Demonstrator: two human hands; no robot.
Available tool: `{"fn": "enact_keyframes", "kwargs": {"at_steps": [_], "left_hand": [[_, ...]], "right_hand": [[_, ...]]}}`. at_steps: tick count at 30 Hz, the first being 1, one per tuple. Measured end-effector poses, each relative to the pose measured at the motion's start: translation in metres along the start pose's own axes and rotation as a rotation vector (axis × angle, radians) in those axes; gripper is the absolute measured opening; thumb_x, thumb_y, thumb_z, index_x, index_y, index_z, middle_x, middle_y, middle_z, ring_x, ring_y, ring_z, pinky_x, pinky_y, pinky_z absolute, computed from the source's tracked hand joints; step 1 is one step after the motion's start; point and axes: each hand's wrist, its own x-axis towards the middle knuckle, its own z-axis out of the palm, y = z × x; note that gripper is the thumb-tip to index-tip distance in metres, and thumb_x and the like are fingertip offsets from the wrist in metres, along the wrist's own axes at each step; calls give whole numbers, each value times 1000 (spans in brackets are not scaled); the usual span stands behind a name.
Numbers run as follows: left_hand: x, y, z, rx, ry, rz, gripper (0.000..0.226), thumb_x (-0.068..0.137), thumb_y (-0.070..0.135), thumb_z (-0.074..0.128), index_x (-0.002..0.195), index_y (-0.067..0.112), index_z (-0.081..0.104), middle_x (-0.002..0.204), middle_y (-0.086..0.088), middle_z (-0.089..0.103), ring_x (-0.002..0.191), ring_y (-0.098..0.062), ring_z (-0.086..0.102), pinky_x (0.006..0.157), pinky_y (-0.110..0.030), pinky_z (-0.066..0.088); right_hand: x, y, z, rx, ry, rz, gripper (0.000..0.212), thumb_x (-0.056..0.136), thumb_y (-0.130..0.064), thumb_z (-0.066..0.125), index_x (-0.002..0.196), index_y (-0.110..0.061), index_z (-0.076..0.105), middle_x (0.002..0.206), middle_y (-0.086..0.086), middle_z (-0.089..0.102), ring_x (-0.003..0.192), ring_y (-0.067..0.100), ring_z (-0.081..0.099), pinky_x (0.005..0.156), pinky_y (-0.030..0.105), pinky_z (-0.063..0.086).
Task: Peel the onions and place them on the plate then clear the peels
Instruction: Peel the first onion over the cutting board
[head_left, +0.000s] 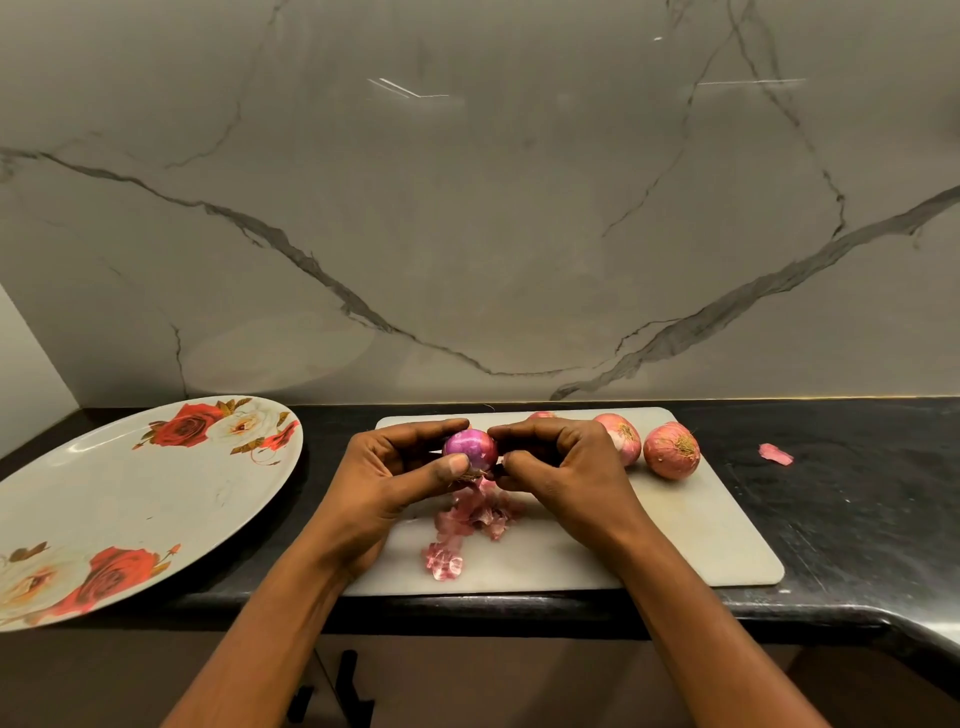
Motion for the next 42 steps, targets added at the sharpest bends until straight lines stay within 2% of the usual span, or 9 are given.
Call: {"fn": "enact_keyframes", "kwargs": {"at_steps": [5,9,16,19,23,31,35,38,42], "left_hand": [[0,-1,0,49,7,17,47,83,0,78,129,8,72,122,-11,77,115,-28,74,92,-39,63],[0,-1,1,52,22,23,47,82,0,80,127,8,73,120,-10,78,113,-28,75,90,-38,64],[0,1,4,35,59,26,48,78,4,82,125,10,74,119,-8,78,110,-27,76,82,-33,65],[0,2,4,35,84,36,50,74,5,84,123,10,74,118,-6,78,109,-25,77,81,-31,64],[-1,1,4,53,90,47,51,73,5,86,122,9,73,118,-7,78,108,-25,77,83,-33,64],[1,-1,3,69,77,38,49,75,7,86,123,11,74,119,-8,78,111,-26,76,86,-36,64],[1,-1,1,21,56,11,48,78,11,82,125,11,73,121,-9,77,113,-29,75,86,-40,65],[2,-1,0,-6,48,7,45,81,11,79,126,12,73,121,-9,77,113,-31,74,85,-37,65],[3,-2,0,21,33,10,47,81,12,78,128,13,72,124,-6,76,119,-28,72,92,-39,63]], "right_hand": [[-2,-3,1,-57,-1,-40,27,86,-29,87,112,-21,81,102,-6,81,98,10,78,82,28,64],[-1,-1,1,-98,3,-66,28,89,-19,85,116,-21,80,106,-9,80,100,4,76,87,26,63],[1,4,2,-79,70,-29,22,96,-10,73,115,-17,82,102,-2,82,95,15,79,85,42,66],[0,4,1,-100,106,-66,19,93,-19,80,112,-17,82,101,-6,81,93,11,79,84,38,66],[-3,-1,2,-192,62,-162,19,89,-23,86,107,-17,84,95,-10,80,91,5,77,80,23,63],[2,6,2,-206,54,-106,8,96,-20,78,103,-17,82,92,-5,79,89,14,78,80,40,67],[3,4,2,-76,102,-19,4,97,-12,75,97,-13,79,89,3,80,86,16,80,80,43,67],[3,5,1,-87,136,3,6,92,-8,79,90,-13,78,84,4,80,81,15,80,79,46,67],[3,6,0,-124,106,-14,18,87,2,80,93,-15,81,88,-2,81,85,12,80,82,39,67]]}}
